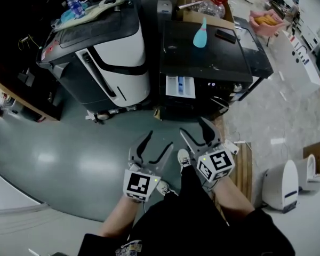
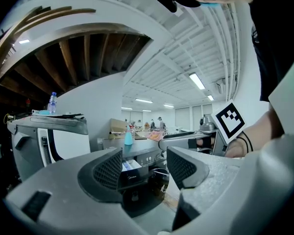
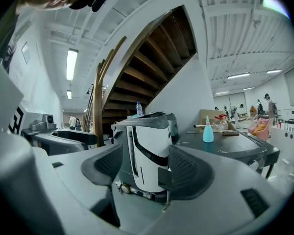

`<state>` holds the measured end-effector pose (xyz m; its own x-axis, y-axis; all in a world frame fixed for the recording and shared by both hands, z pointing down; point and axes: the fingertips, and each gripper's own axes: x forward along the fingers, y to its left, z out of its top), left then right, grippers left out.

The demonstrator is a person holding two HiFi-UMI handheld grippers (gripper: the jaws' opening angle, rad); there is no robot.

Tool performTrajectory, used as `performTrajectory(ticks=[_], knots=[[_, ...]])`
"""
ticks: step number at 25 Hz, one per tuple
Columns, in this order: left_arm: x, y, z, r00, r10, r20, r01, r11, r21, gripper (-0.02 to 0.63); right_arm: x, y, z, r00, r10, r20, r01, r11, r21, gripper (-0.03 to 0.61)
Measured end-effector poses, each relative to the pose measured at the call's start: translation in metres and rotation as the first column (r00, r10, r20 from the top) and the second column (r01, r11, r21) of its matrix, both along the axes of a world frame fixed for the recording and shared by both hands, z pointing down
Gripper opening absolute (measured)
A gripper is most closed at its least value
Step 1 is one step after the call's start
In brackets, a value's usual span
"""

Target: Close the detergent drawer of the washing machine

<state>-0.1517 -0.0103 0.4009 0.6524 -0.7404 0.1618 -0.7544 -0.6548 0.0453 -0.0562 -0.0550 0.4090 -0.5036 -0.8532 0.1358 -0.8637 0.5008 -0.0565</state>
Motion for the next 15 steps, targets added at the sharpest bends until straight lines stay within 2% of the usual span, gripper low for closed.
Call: performTrajectory(ticks=[10, 15], knots=[[0.023, -0.027, 0.030, 0.999, -0.009, 0.032, 0.011, 0.999, -0.038, 0.265, 0.032, -0.035, 0.038, 1.000, 0.021, -0.004, -0.021, 0.998, -0.056, 0.291], [0.041, -0.045, 0.045, 1.000, -0.001, 0.020, 0.002, 0.998, -0.062, 0.265, 0.051, -0.057, 0.059, 0.999, 0.035, -0.016, -0.036, 0.994, -0.108, 0.285]])
